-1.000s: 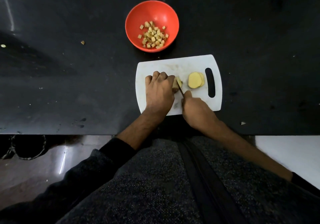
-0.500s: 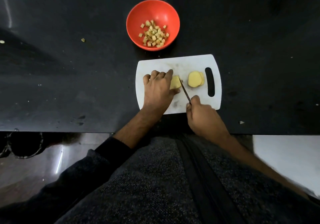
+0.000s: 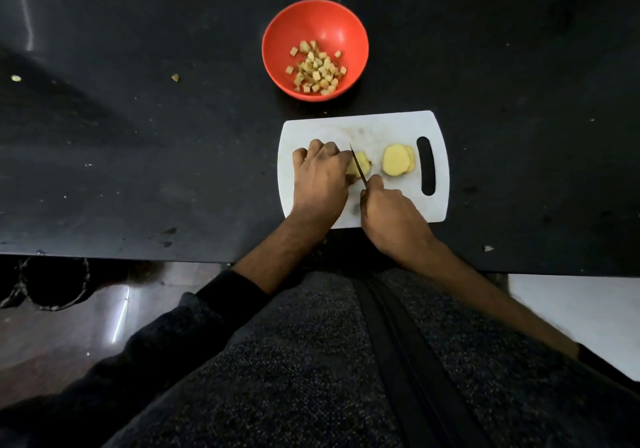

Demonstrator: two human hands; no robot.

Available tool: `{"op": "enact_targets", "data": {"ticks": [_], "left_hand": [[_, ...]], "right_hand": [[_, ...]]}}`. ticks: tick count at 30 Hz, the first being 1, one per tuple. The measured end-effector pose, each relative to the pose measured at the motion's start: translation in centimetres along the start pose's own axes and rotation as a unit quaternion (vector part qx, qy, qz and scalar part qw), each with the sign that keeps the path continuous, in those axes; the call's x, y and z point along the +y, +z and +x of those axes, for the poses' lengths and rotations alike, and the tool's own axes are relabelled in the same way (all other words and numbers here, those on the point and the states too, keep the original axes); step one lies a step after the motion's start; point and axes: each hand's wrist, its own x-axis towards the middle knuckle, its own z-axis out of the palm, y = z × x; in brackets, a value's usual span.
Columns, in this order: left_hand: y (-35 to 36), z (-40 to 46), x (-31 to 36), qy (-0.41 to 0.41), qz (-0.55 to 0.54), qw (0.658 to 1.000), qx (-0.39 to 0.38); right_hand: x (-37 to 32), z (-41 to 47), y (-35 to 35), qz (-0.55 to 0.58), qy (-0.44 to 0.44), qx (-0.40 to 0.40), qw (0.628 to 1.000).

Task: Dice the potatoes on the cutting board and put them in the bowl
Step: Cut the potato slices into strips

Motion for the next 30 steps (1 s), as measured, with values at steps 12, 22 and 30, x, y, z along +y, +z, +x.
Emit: {"op": "enact_targets", "data": {"ticks": [12, 22, 30], "left_hand": [[0.1, 0.0, -0.2, 0.005, -0.013, 1.000, 0.014], [-0.7, -0.2, -0.4, 0.000, -0.032, 0.999, -0.010], [-0.9, -0.4, -0.7, -0.002, -0.031, 0.999, -0.015]], "right_hand": [[1.2, -1.2, 0.6, -0.026, 0.032, -0.076, 0.996], [2.7, -4.1, 0.6, -0.015, 0.010, -0.037, 0.999], [0.0, -0.9, 0.1, -0.049, -0.031, 0.043, 0.997]]}}
